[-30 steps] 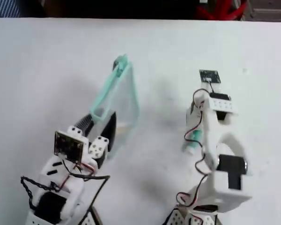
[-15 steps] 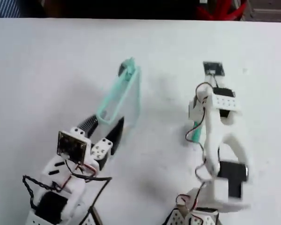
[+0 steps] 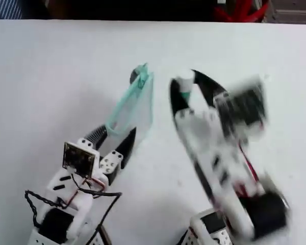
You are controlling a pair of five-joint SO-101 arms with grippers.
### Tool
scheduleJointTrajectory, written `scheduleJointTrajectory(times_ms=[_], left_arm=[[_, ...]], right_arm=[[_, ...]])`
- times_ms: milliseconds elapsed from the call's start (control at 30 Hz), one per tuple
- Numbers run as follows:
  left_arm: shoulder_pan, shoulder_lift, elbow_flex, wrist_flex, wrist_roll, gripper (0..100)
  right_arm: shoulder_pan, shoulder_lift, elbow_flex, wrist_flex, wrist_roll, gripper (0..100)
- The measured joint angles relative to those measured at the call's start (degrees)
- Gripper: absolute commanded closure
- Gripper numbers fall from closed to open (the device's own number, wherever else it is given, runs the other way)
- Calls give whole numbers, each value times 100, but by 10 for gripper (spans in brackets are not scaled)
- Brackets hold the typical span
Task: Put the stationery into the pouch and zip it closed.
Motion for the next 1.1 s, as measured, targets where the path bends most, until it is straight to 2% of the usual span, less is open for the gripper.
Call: scheduleJointTrajectory(times_ms=[167, 500, 633, 833, 1100], left_arm=[[0, 0, 0, 0, 0, 813], [26, 0, 0, 0, 0, 813], [26, 0, 0, 0, 0, 813], [26, 9, 0, 0, 0, 813], [62, 18, 0, 0, 0, 812]], right_arm=[[-967, 352, -1029, -352, 0, 981], [-1600, 1916, -1415, -1090, 0, 981], [-1600, 1960, -1187, -1169, 0, 981], [-1468, 1846, 35, -1978, 0, 981], [-1407, 1037, 993, -2110, -9, 981]])
